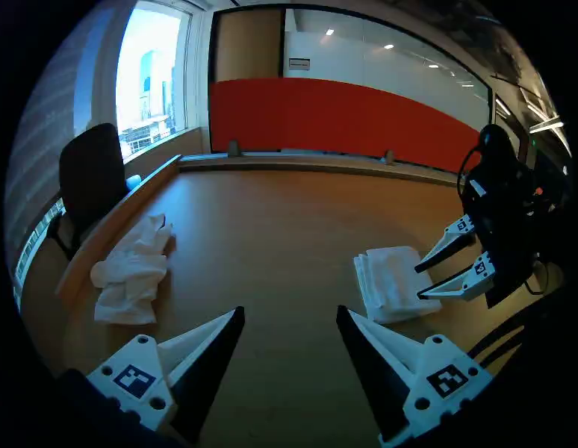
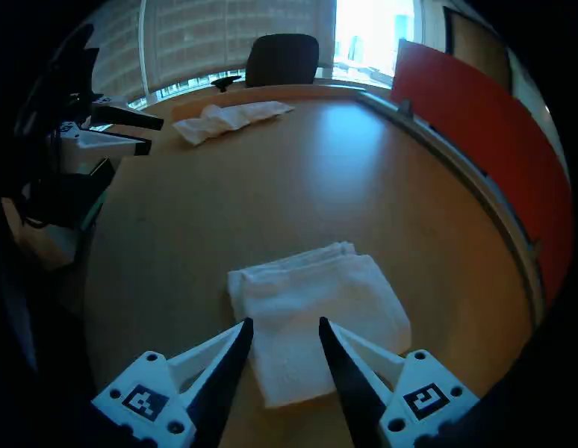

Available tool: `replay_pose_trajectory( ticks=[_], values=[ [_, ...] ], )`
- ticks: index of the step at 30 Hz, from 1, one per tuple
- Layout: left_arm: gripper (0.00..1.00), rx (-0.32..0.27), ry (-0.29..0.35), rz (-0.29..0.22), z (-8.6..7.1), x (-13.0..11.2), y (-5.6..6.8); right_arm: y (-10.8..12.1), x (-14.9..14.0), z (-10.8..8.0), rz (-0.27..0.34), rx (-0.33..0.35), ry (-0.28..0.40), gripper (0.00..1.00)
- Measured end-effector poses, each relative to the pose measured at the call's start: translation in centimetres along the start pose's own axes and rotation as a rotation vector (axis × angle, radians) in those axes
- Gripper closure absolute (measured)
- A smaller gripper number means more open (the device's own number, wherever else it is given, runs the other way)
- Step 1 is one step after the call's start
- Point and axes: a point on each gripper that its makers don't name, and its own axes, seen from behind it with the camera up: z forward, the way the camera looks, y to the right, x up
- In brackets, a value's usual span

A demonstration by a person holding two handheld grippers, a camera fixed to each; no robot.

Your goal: Fold towel

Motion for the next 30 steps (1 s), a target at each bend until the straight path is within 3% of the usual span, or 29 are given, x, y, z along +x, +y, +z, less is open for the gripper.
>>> replay_pose_trajectory(
  ticks=[8, 15, 30],
  values=[
    [0.09, -0.002, 0.003, 0.006, 0.0, 0.2, 0.1, 0.2, -1.2, -1.2, 0.031, -0.022, -0.001, 0.24],
    [0.09, -0.002, 0.002, 0.009, 0.1, 0.2, 0.2, 0.2, -2.0, -1.7, 0.060, -0.049, -0.003, 0.24],
    [0.09, -0.007, 0.000, 0.012, 0.1, 0.1, 0.6, -0.2, -3.7, -1.9, 0.179, -0.118, -0.003, 0.24]
  ],
)
